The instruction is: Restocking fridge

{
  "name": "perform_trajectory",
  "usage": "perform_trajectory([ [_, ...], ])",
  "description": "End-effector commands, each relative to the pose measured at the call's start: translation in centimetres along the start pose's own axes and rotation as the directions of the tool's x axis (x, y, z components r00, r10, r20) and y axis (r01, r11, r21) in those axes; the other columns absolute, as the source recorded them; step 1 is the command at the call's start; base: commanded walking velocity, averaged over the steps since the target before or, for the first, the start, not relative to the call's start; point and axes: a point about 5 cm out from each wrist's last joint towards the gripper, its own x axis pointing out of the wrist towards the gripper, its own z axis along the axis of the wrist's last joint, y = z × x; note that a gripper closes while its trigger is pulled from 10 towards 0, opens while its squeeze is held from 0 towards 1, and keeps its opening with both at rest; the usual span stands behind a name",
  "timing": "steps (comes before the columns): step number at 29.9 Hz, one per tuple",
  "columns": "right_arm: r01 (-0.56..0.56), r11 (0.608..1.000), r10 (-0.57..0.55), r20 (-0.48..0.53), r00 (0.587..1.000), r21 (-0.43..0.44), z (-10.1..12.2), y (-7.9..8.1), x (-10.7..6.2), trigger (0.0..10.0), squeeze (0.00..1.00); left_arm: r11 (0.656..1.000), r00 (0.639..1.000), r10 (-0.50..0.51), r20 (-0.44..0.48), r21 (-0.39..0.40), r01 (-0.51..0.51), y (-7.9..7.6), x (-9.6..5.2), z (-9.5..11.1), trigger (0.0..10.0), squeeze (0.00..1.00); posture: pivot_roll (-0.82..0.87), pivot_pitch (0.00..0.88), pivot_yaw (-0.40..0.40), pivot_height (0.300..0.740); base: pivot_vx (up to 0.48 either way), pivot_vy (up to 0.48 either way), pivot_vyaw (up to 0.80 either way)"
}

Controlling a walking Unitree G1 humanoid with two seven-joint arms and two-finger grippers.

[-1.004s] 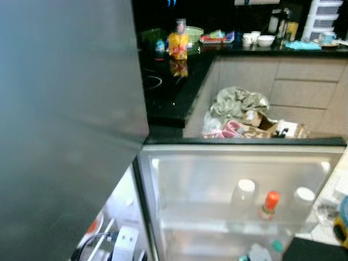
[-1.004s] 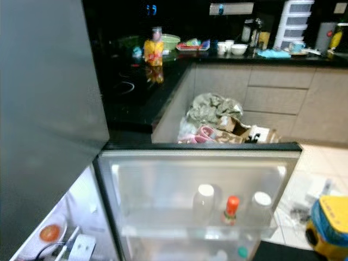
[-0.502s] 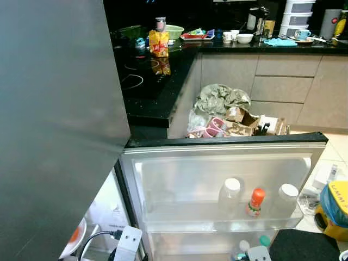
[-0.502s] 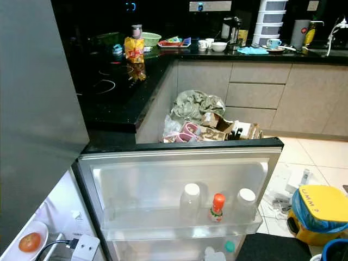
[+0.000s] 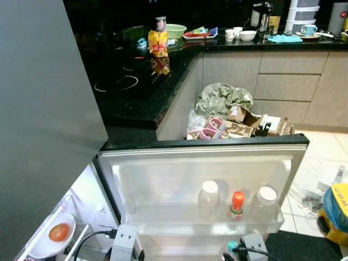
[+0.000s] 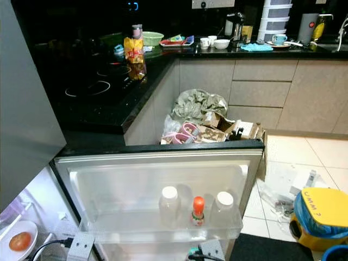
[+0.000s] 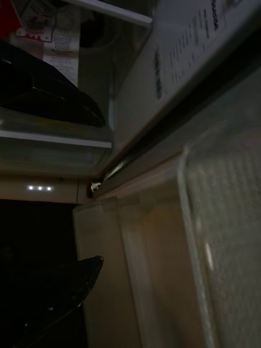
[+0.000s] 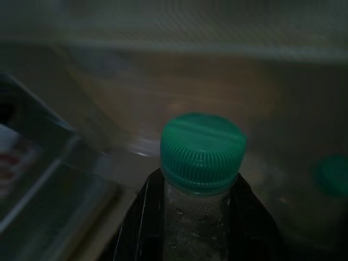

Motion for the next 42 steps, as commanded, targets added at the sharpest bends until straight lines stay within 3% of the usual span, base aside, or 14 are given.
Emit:
perform_trajectory([
  [1, -0.056, 0.998, 0.056, 0.037, 0.998, -0.005, 1.0, 0.9, 0.6, 10.0, 0.0, 1.0, 1.0, -0.019, 0.0, 0.011, 0.019, 0.2, 0.0, 0.0, 10.0, 0.0, -0.05, 0.095, 0.062, 0.74, 0.0, 0.0, 0.0],
  [7, -0.139, 0.99, 0.141, 0.062, 0.988, -0.029, 2.3, 1.9, 1.3, 10.0, 0.0, 0.992, 0.993, -0.115, 0.007, 0.05, 0.115, -0.5, -0.1, 0.1, 10.0, 0.0, -0.05, 0.111, 0.065, 0.74, 0.0, 0.0, 0.0],
  [13, -0.227, 0.967, 0.233, 0.044, 0.971, -0.113, 2.4, 3.3, 1.6, 10.0, 0.0, 0.972, 0.98, -0.199, -0.005, 0.124, 0.198, -0.9, -0.7, -0.7, 10.0, 0.0, -0.07, 0.099, 0.033, 0.74, 0.0, 0.0, 0.0],
  [15, -0.229, 0.957, 0.239, 0.037, 0.97, -0.179, 2.5, 3.6, 1.6, 10.0, 0.0, 0.96, 0.973, -0.229, 0.004, 0.168, 0.225, -0.9, -0.7, -0.5, 10.0, 0.0, -0.08, 0.093, 0.02, 0.74, 0.0, 0.0, 0.0],
  [19, -0.2, 0.943, 0.218, 0.039, 0.975, -0.264, 2.8, 3.5, 1.7, 10.0, 0.0, 0.96, 0.974, -0.226, 0.028, 0.177, 0.218, -0.6, -0.7, 0.0, 10.0, 0.0, -0.07, 0.078, 0.024, 0.74, 0.0, 0.0, 0.0],
  [20, -0.208, 0.917, 0.234, 0.035, 0.972, -0.341, 3.3, 3.7, 1.9, 10.0, 0.0, 0.971, 0.979, -0.203, 0.036, 0.141, 0.196, -0.2, -0.5, 0.3, 10.0, 0.0, -0.06, 0.088, 0.017, 0.74, 0.0, 0.0, 0.0],
  [22, -0.232, 0.895, 0.266, 0.037, 0.963, -0.38, 3.7, 4.2, 2.0, 10.0, 0.0, 0.972, 0.979, -0.198, 0.042, 0.136, 0.191, -0.1, -0.5, 0.4, 10.0, 0.0, -0.04, 0.059, 0.023, 0.74, 0.0, 0.0, 0.0],
  [25, -0.243, 0.903, 0.276, 0.045, 0.96, -0.355, 4.1, 4.4, 2.3, 10.0, 0.0, 0.971, 0.979, -0.2, 0.049, 0.145, 0.191, -0.1, -0.5, 0.5, 10.0, 0.0, -0.04, 0.067, 0.017, 0.74, 0.0, 0.0, 0.0],
  [34, -0.241, 0.884, 0.274, 0.025, 0.961, -0.4, 3.9, 4.8, 2.5, 10.0, 0.0, 0.985, 0.985, -0.154, 0.076, 0.089, 0.148, 0.2, -0.6, 0.6, 10.0, 0.0, -0.02, 0.088, -0.006, 0.74, 0.0, 0.0, 0.0],
  [36, -0.219, 0.905, 0.251, 0.042, 0.967, -0.365, 3.8, 4.6, 2.4, 10.0, 0.0, 0.986, 0.985, -0.158, 0.075, 0.067, 0.153, 0.0, -0.8, 0.3, 10.0, 0.0, -0.02, 0.099, -0.001, 0.74, 0.0, 0.0, 0.0],
  [42, -0.16, 0.919, 0.197, 0.07, 0.978, -0.36, 3.8, 3.8, 2.2, 10.0, 0.0, 0.983, 0.98, -0.179, 0.086, 0.062, 0.175, -0.7, -0.8, 0.5, 10.0, 0.0, -0.02, 0.108, 0.006, 0.74, 0.0, 0.0, 0.0],
])
